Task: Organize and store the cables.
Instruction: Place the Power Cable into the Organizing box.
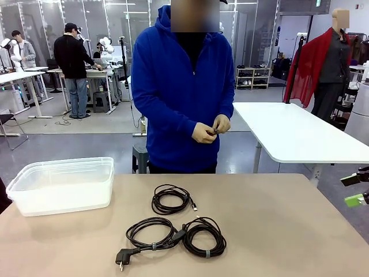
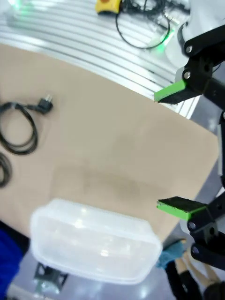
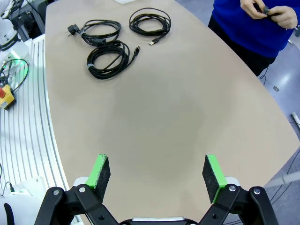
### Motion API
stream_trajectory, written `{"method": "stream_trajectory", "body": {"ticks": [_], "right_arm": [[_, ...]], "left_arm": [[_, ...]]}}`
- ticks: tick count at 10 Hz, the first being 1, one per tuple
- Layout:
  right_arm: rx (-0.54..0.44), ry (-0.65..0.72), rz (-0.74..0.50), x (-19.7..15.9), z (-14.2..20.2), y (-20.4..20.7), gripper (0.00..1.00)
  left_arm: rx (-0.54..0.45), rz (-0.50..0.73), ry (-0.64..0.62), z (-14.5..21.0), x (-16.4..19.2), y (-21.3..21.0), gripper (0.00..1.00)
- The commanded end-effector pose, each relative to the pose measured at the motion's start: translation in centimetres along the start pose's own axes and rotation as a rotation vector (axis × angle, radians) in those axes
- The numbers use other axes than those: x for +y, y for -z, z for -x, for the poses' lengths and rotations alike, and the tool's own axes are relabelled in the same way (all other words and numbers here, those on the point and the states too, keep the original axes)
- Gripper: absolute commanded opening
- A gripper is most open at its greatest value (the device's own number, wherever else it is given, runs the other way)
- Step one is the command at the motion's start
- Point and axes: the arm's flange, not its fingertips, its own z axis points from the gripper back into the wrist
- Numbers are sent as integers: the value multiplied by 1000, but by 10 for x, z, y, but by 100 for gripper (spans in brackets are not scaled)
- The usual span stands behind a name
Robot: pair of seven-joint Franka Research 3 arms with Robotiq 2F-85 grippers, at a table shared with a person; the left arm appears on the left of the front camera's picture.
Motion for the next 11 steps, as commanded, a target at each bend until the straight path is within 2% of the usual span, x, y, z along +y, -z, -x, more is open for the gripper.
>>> {"method": "stream_trajectory", "body": {"ticks": [1, 2, 3, 5, 7, 8, 11], "right_arm": [[-16, -3, 3, 0, -2, -1, 100], [-16, -3, 3, 0, -2, -1, 100], [-16, -3, 3, 0, -2, -1, 100], [-16, -3, 3, 0, -2, -1, 100], [-16, -3, 3, 0, -2, -1, 100], [-16, -3, 3, 0, -2, -1, 100], [-16, -3, 3, 0, -2, -1, 100]], "left_arm": [[14, 26, 86, -29, -28, 43, 100], [51, 11, 129, -42, -40, 57, 100], [42, -30, 106, -50, -43, 70, 100], [3, -10, 73, -53, -46, 84, 100], [-42, 37, 0, -40, -38, 77, 100], [34, 4, 85, -81, -20, 57, 100], [34, 4, 85, -81, -20, 57, 100]]}}
